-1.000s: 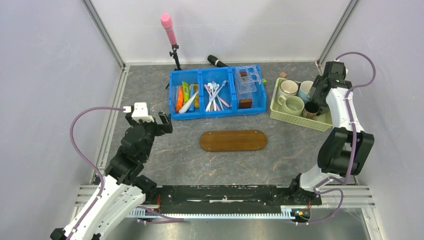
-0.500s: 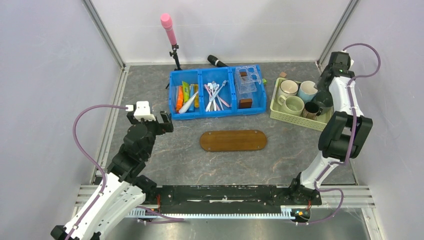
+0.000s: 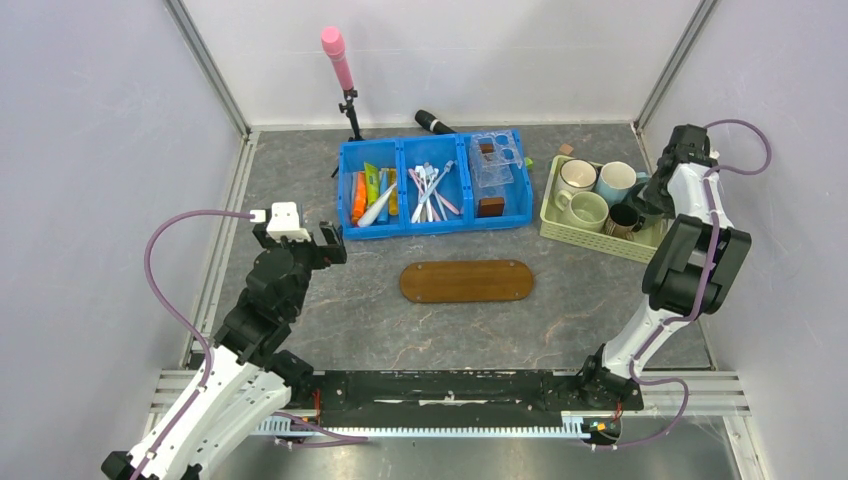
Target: Prepare toiletry sets of a toothbrush and toothpaste on the tray
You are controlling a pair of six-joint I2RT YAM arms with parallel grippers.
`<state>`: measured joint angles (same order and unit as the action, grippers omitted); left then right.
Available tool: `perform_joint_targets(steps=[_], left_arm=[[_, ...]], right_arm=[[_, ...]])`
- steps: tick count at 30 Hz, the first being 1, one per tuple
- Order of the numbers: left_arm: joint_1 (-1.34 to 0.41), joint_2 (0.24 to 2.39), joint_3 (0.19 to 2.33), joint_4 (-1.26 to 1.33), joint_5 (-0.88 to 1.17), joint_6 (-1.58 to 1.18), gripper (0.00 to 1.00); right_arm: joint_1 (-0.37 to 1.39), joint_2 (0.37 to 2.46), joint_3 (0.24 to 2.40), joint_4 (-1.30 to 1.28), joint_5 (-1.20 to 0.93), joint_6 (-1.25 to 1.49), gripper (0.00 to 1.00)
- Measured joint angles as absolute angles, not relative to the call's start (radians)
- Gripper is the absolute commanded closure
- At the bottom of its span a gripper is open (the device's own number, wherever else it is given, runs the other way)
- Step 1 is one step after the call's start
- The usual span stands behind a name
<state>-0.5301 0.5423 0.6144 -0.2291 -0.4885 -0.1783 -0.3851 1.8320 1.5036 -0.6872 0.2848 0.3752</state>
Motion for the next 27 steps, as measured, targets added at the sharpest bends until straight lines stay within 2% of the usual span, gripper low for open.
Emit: perform_joint_targets(steps=[8, 16, 22, 27], left_arm=[[-0.53, 0.545, 0.614, -0.229, -0.488, -0.178, 0.0], [-0.53, 0.561, 0.607, -0.229, -0.488, -0.178, 0.0], [-0.53, 0.571, 0.606, -0.229, -0.488, -0.178, 0.0], [-0.53, 0.575, 0.606, -0.229, -0.488, -0.178, 0.0]], right_arm=[[-0.416, 1.885, 1.475, -0.656, 0.252, 0.434, 0.5], [-0.443, 1.903, 1.456, -0.594, 0.217, 0.469, 0.57], [-0.45, 1.926, 1.456, -0.571, 0.214, 0.493, 0.85], [-0.453, 1.925, 1.456, -0.562, 0.201, 0.503, 0.98]])
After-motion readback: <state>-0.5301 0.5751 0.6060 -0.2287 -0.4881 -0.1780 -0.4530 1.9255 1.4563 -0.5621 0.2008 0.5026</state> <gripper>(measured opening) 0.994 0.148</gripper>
